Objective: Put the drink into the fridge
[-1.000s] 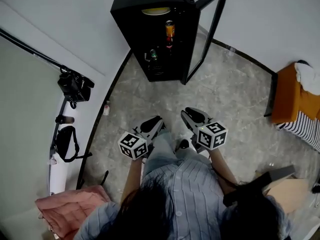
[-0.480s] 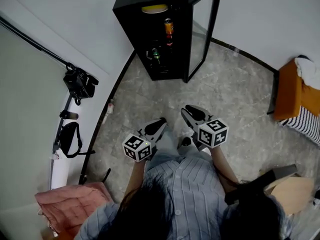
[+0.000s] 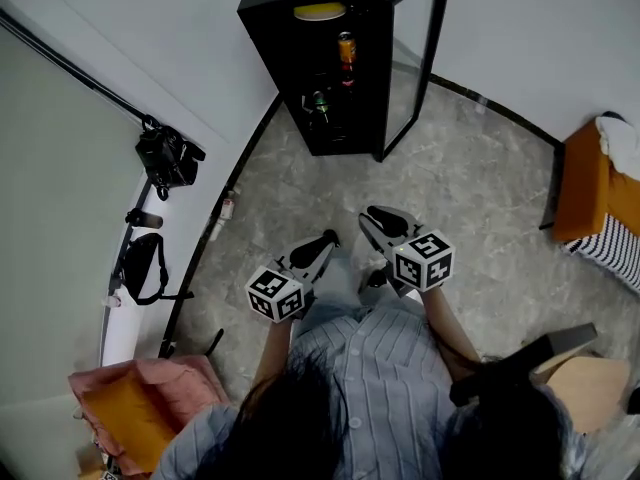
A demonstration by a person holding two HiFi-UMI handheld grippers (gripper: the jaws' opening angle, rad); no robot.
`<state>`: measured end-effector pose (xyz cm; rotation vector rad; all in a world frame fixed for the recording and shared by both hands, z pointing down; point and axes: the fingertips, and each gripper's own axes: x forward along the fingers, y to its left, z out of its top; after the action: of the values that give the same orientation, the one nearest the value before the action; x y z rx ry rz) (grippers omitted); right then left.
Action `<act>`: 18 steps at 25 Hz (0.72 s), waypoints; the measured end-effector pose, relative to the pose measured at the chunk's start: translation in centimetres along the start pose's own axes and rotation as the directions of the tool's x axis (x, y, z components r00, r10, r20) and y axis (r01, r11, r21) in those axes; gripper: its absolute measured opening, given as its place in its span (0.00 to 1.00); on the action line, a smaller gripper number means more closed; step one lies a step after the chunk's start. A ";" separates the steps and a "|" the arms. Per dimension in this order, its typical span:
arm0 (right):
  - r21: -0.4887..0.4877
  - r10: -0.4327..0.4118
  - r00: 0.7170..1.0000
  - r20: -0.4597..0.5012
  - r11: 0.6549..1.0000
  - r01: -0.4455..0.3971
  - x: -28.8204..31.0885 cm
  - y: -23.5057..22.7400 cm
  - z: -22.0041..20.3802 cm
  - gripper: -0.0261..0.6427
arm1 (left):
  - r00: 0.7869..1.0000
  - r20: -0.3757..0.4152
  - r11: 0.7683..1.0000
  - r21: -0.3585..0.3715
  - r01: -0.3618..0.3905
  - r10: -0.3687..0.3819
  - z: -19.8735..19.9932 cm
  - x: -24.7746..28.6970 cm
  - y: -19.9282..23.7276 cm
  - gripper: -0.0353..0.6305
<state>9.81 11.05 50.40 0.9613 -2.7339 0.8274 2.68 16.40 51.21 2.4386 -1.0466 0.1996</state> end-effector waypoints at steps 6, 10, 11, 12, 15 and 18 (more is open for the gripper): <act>-0.009 0.022 0.999 -0.032 1.000 -0.022 0.8 0.8 -0.7 0.19 | 0.999 0.008 0.999 -0.022 -0.031 0.031 -0.6 -1.0 0.6 0.13; -0.014 0.035 0.998 -0.061 0.999 -0.036 1.5 1.2 -1.5 0.19 | 0.999 0.016 0.998 -0.044 -0.049 0.050 -0.9 -1.6 1.4 0.13; -0.017 0.036 0.997 -0.069 0.999 -0.037 1.7 1.2 -1.8 0.19 | 0.998 0.016 0.997 -0.049 -0.053 0.053 -1.1 -1.7 1.6 0.13; -0.018 0.036 0.997 -0.075 0.999 -0.037 1.8 1.2 -2.0 0.19 | 0.998 0.014 0.997 -0.054 -0.055 0.056 -1.3 -1.8 1.7 0.13; -0.019 0.040 0.995 -0.089 0.999 -0.042 2.1 1.2 -2.3 0.19 | 0.998 0.013 0.996 -0.062 -0.060 0.061 -1.6 -1.8 1.8 0.13; -0.027 0.052 0.994 -0.101 0.998 -0.055 2.7 1.0 -2.3 0.19 | 0.997 0.020 0.995 -0.065 -0.073 0.075 -1.5 -1.8 2.2 0.13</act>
<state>6.94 11.53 52.63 0.8211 -2.6894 0.8171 -0.06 16.90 52.76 2.3523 -1.1366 0.1614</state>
